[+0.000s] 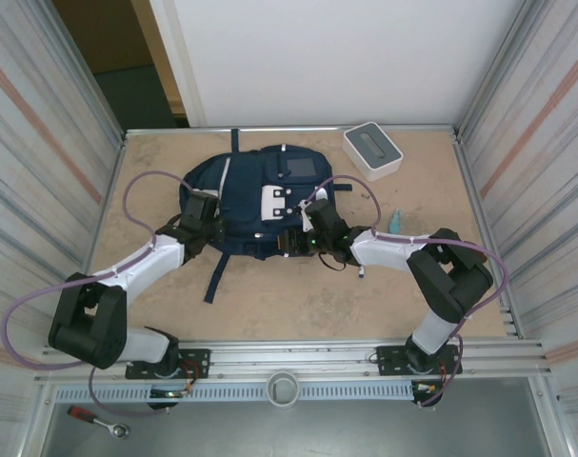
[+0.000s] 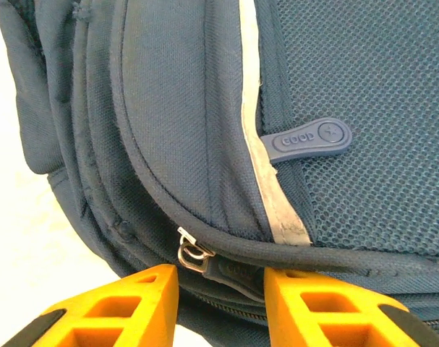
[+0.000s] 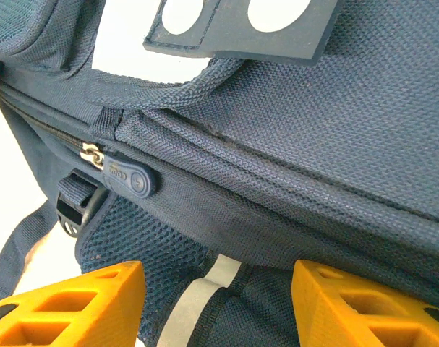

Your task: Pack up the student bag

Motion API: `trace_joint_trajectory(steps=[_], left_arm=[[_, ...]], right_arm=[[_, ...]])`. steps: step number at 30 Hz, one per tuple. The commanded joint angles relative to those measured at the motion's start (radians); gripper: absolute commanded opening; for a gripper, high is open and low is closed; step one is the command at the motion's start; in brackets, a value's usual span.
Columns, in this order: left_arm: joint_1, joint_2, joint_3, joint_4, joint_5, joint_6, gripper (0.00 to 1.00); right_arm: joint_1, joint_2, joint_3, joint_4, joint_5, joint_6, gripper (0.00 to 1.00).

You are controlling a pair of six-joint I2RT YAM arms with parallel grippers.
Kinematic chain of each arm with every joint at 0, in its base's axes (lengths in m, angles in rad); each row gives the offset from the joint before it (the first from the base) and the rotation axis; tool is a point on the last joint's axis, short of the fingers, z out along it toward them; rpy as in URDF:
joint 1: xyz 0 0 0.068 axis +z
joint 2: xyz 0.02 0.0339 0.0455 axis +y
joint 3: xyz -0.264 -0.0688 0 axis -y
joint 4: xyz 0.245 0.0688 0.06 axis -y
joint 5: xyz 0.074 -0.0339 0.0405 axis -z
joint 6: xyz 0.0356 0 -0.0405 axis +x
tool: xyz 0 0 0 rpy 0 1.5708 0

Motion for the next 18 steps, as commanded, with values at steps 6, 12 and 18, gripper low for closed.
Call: trace_joint_trajectory(steps=[6,12,18], left_arm=[[0.025,-0.001,-0.007,0.002,0.05,-0.005,0.27],[0.039,-0.016,-0.021,0.002,0.065,-0.012,0.23],[0.044,-0.004,-0.022,0.027,0.105,-0.031,0.36]], right_arm=[[-0.025,0.015,0.001,-0.04,0.047,-0.008,0.55],[-0.025,0.019,-0.006,-0.037,0.048,-0.007,0.55],[-0.026,0.024,-0.003,-0.034,0.045,-0.005,0.56]])
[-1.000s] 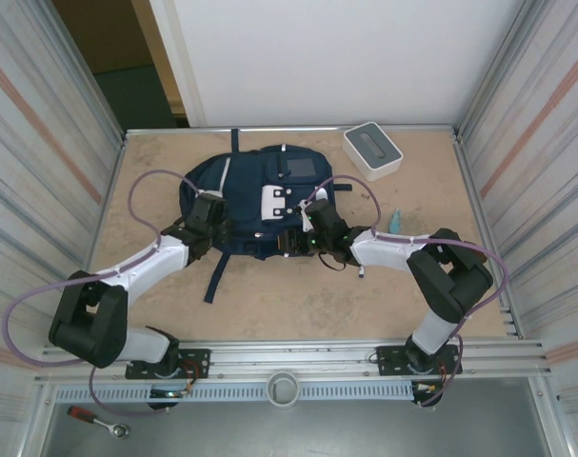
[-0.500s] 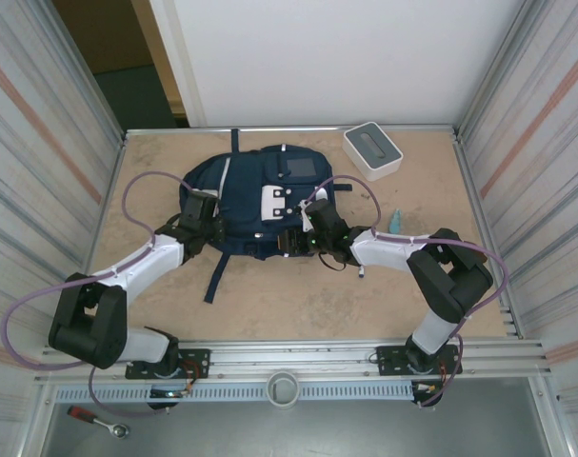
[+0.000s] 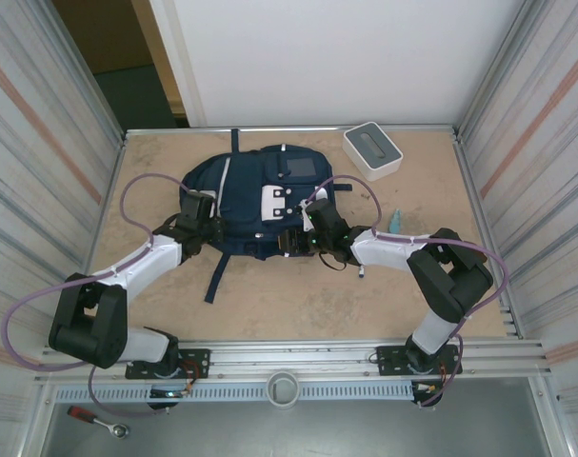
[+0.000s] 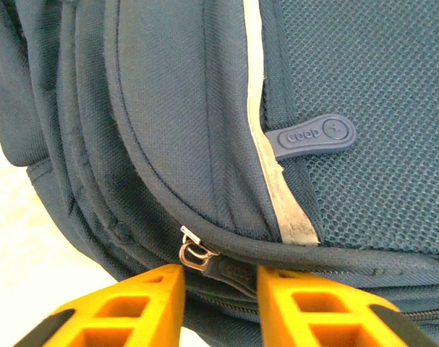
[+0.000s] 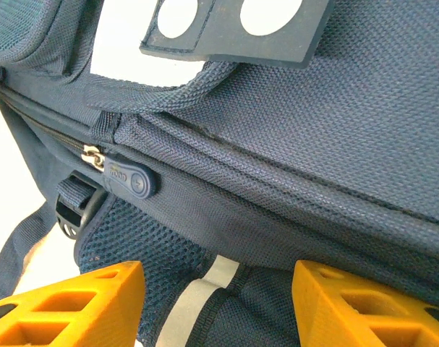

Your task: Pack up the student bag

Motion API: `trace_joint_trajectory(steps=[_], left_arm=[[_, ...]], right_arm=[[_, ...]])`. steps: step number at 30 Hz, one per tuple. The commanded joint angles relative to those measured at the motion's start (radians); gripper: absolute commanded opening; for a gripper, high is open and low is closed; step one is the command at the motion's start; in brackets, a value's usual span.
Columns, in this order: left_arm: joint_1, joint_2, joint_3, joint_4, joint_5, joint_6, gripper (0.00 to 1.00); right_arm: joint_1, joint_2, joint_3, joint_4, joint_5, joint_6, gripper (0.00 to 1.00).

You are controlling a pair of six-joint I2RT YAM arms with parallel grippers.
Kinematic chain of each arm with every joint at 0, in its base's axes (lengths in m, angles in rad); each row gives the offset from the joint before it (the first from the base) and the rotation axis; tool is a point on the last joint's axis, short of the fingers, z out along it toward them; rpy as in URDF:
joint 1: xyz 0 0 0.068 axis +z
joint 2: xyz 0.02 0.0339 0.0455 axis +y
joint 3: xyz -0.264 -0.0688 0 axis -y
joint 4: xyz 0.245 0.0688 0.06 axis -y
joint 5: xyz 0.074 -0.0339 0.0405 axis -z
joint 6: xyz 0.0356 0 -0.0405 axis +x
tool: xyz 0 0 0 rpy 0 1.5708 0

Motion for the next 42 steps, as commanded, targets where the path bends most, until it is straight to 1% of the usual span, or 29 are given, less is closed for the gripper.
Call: trace_joint_trajectory(steps=[1,6,9,11,16,22,31,38,42], left_arm=[[0.009,0.001,-0.007,0.011,0.025,-0.013,0.38],[0.009,0.026,0.0,0.015,0.014,-0.013,0.47],[0.009,0.037,0.005,0.015,0.004,-0.014,0.5],[0.008,0.042,0.01,0.009,-0.004,-0.01,0.47],[0.009,0.019,-0.006,0.022,-0.019,-0.015,0.35],[0.014,-0.012,-0.018,0.018,-0.025,-0.015,0.27],[0.031,-0.05,-0.032,0.006,-0.015,-0.014,0.19],[0.053,-0.038,-0.023,-0.001,0.018,-0.013,0.16],[0.055,-0.025,-0.017,-0.001,0.036,-0.01,0.17]], right_arm=[[-0.022,0.023,-0.002,-0.037,0.046,-0.006,0.56],[-0.023,0.024,-0.006,-0.031,0.044,-0.003,0.56],[-0.021,0.022,-0.006,-0.033,0.043,-0.003,0.56],[-0.022,0.024,-0.006,-0.033,0.047,-0.003,0.56],[-0.024,0.025,-0.007,-0.039,0.052,0.002,0.56],[-0.029,0.025,-0.011,-0.042,0.054,0.003,0.56],[-0.033,0.021,-0.012,-0.046,0.055,0.004,0.56],[-0.038,0.017,-0.012,-0.051,0.053,0.002,0.56],[-0.04,0.014,-0.007,-0.061,0.052,0.0,0.56]])
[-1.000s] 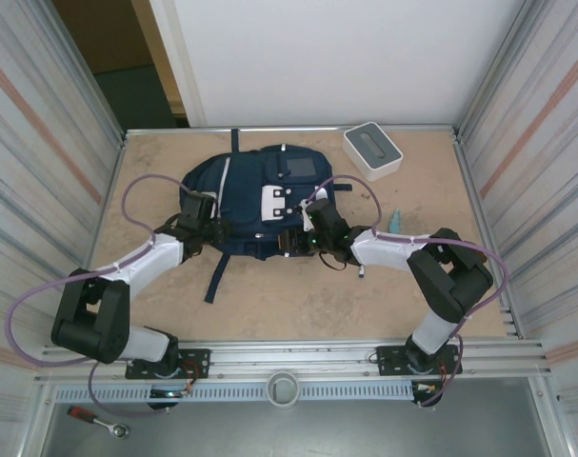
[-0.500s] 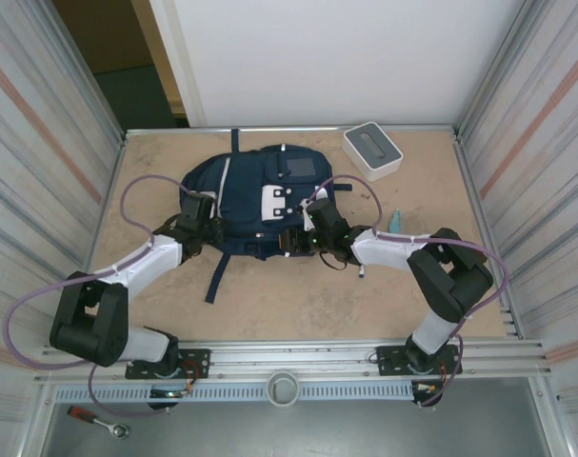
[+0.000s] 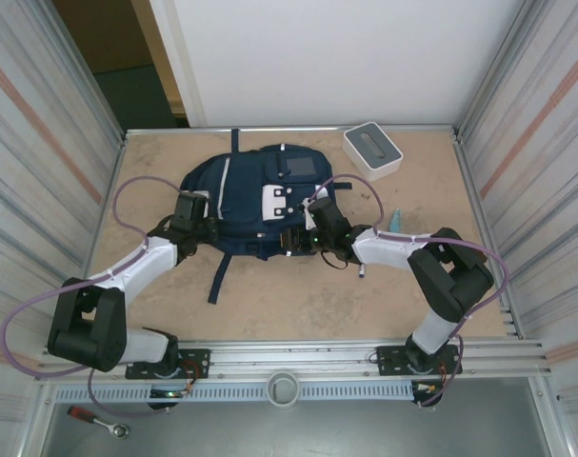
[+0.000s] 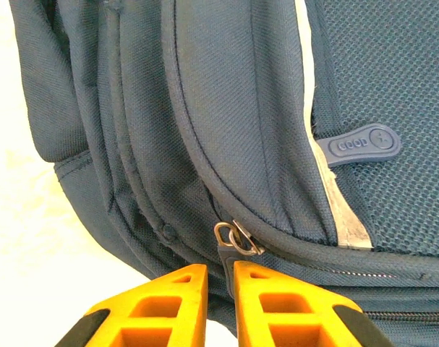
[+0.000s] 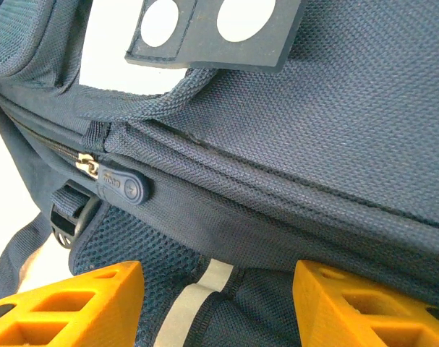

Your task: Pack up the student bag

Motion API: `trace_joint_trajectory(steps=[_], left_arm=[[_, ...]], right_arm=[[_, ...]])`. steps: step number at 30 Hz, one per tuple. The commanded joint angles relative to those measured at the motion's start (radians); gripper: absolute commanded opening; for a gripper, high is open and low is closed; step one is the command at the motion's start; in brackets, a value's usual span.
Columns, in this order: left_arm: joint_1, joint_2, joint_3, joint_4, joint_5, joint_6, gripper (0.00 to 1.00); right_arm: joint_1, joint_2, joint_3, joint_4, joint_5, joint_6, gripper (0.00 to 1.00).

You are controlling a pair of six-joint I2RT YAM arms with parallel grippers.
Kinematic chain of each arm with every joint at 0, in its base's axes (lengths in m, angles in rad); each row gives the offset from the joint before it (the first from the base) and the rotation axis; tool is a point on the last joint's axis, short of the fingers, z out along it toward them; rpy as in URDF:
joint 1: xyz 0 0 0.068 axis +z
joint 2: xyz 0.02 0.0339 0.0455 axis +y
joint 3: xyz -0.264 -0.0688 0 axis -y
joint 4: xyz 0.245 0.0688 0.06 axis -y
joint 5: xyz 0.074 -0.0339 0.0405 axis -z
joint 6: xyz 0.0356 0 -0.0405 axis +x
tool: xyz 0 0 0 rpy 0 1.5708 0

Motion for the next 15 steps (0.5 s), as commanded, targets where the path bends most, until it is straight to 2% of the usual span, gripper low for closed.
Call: trace_joint_trajectory(steps=[1,9,15], left_arm=[[0.012,0.002,0.003,-0.005,0.026,0.003,0.2],[0.012,0.03,-0.018,0.068,0.145,-0.031,0.37],[0.012,0.083,-0.001,0.083,0.171,-0.044,0.39]], right_arm=[[-0.021,0.013,-0.008,-0.056,0.053,-0.002,0.56],[-0.024,0.023,0.0,-0.053,0.044,0.002,0.56],[-0.025,0.025,-0.002,-0.052,0.041,0.001,0.56]])
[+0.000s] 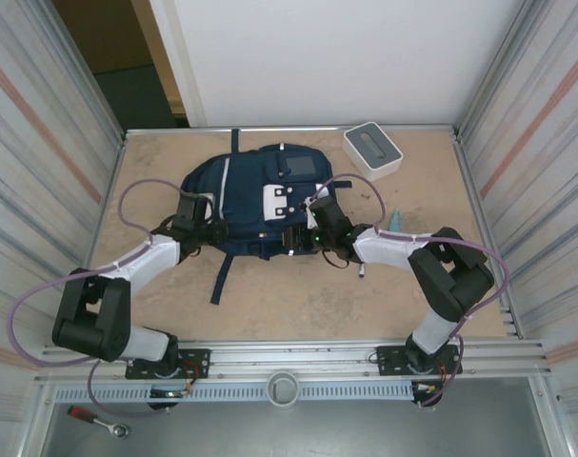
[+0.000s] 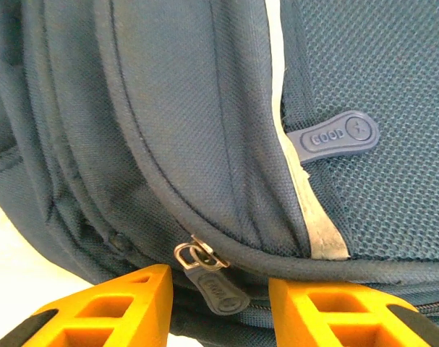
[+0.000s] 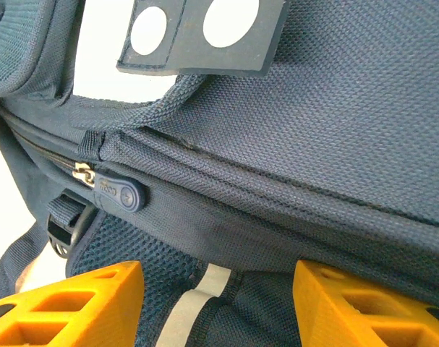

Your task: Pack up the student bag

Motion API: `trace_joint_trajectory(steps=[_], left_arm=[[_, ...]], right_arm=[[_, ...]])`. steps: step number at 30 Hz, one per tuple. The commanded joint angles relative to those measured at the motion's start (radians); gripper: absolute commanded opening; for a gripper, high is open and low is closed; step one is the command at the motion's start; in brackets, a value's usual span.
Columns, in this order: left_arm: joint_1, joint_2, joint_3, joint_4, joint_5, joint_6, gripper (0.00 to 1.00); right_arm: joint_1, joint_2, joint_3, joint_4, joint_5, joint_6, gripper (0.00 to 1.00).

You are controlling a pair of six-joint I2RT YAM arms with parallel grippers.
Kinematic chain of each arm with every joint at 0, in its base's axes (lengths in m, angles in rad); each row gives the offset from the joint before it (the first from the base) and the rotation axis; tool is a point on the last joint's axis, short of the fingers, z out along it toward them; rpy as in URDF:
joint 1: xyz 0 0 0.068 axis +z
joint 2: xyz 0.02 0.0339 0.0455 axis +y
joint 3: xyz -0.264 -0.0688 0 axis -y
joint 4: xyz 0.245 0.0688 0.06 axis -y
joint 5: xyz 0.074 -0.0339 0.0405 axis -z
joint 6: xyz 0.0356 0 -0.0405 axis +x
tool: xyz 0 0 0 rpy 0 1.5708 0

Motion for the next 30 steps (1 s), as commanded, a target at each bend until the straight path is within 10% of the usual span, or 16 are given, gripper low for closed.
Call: trace_joint_trajectory(steps=[1,19,30], left_arm=[[0.006,0.023,0.009,0.038,0.047,-0.024,0.38],[0.057,-0.077,-0.061,0.032,0.043,-0.022,0.0],[-0.016,-0.119,-0.08,-0.005,0.147,0.006,0.0]], right_arm=[[-0.013,0.023,-0.002,-0.05,0.04,0.0,0.56],[-0.091,0.043,0.03,-0.161,0.101,0.006,0.56],[-0.182,0.079,0.169,-0.262,0.111,-0.029,0.57]])
